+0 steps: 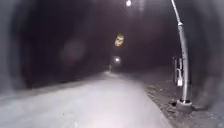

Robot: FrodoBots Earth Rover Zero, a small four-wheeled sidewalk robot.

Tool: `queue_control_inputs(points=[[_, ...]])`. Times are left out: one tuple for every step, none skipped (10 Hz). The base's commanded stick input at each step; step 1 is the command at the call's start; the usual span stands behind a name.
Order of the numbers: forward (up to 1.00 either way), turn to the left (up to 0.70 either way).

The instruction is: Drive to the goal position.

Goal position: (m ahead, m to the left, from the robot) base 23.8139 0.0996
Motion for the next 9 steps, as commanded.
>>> queue_control_inputs(points=[[0.0, 0.0], [0.0, 0.0], [0.0, -0.24], [0.0, -0.6], [0.0, -0.7], [0.0, -0.7], [0.0, -0.7], [0.0, -0.7], [0.0, -0.7]])
